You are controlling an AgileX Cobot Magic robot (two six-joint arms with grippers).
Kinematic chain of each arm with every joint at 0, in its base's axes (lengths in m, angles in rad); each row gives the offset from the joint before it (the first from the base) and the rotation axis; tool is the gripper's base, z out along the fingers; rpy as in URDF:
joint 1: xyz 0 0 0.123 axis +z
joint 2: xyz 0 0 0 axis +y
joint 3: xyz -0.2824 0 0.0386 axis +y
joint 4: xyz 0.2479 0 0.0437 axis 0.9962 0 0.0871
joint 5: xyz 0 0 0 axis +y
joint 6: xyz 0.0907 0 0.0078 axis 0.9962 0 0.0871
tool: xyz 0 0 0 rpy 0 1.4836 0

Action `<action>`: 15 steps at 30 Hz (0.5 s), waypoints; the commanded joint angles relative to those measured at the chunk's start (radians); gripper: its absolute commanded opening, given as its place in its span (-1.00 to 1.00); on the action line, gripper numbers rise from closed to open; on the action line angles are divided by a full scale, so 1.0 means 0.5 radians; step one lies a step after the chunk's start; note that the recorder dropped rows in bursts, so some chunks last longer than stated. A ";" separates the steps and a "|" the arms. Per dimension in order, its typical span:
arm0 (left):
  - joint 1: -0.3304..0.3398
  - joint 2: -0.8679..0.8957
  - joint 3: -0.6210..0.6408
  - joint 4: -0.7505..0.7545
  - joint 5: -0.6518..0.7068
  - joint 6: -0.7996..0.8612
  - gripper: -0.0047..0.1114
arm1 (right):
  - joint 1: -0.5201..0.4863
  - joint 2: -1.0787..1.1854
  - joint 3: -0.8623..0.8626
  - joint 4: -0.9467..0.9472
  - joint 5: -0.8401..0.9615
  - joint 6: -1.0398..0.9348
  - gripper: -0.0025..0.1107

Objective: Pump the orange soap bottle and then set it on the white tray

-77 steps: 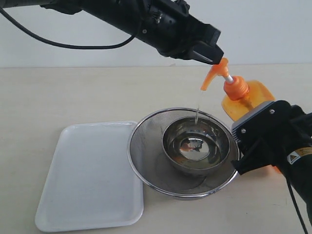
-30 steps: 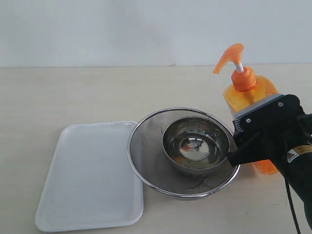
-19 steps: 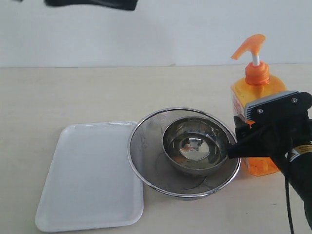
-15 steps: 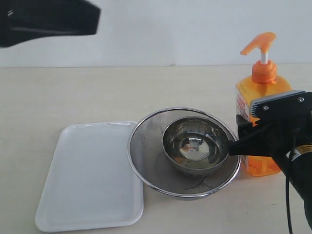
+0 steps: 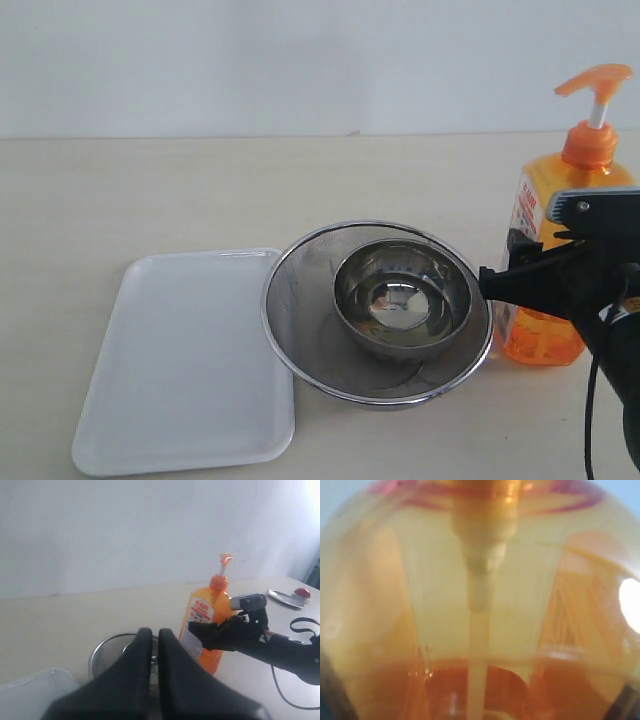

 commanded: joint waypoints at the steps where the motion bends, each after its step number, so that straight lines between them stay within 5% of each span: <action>1: 0.000 -0.160 0.136 -0.041 -0.093 0.013 -0.84 | 0.000 -0.024 -0.008 -0.001 -0.035 0.027 -0.92; 15: 0.000 -0.477 0.301 -0.137 -0.056 0.012 -0.84 | 0.000 -0.024 -0.008 0.037 -0.040 0.026 -0.92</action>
